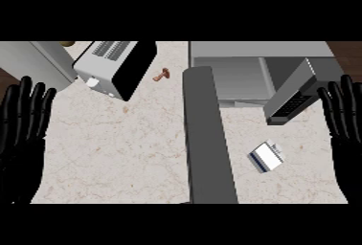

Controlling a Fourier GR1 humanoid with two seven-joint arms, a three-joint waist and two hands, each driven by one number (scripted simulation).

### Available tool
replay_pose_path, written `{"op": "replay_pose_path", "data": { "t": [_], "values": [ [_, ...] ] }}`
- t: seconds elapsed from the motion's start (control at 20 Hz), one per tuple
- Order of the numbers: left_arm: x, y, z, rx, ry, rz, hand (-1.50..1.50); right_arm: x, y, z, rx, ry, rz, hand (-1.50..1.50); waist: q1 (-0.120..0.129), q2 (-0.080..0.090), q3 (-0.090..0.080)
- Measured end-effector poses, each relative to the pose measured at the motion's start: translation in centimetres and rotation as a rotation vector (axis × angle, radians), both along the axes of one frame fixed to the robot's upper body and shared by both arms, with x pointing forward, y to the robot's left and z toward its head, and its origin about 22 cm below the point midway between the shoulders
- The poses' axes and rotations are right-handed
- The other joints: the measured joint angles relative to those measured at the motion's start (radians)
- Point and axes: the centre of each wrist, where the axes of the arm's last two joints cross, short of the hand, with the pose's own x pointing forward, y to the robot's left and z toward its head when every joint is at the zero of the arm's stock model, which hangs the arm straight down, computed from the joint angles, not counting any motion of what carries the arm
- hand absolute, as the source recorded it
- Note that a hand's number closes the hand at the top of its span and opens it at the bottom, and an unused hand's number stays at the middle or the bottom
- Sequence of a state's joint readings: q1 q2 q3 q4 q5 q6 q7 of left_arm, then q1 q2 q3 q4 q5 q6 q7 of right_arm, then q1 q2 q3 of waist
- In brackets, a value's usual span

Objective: Pick up the milk, place it into the microwave and close the microwave

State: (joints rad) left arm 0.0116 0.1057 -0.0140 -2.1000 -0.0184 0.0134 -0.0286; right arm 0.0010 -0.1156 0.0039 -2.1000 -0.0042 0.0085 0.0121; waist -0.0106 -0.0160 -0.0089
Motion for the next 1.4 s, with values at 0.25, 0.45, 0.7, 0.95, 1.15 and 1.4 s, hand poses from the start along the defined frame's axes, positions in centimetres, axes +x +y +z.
{"op": "replay_pose_path", "data": {
  "t": [0.25, 0.45, 0.7, 0.95, 1.15, 1.4],
  "values": [
    [1.5, 0.4, 0.1, -0.001, 0.010, 0.008, -1.50, -1.2, 0.5, -1.2, -0.019, 0.000, 0.061, -1.50, 0.005, 0.011, 0.006],
    [2.1, 1.2, -1.5, -0.066, 0.104, 0.020, -1.50, -1.6, 2.1, -2.6, 0.074, 0.068, 0.231, -1.50, 0.010, 0.016, 0.008],
    [0.2, 2.4, -3.1, -0.113, 0.165, 0.025, -1.50, -3.8, 2.3, -3.8, 0.145, 0.113, 0.333, -1.50, 0.010, 0.014, 0.009],
    [-2.1, 2.3, -4.2, -0.131, 0.184, 0.033, -1.50, -5.6, 2.9, -4.7, 0.164, 0.126, 0.350, -1.50, 0.010, 0.014, 0.009],
    [-3.0, 2.4, -4.4, -0.134, 0.188, 0.028, -1.50, -5.9, 2.9, -5.4, 0.148, 0.116, 0.291, -1.50, 0.010, 0.014, 0.009],
    [-5.1, 2.4, -4.8, -0.132, 0.187, 0.030, -1.50, -6.6, 2.3, -6.4, 0.104, 0.097, 0.173, -1.50, 0.011, 0.014, 0.009]
  ]
}}
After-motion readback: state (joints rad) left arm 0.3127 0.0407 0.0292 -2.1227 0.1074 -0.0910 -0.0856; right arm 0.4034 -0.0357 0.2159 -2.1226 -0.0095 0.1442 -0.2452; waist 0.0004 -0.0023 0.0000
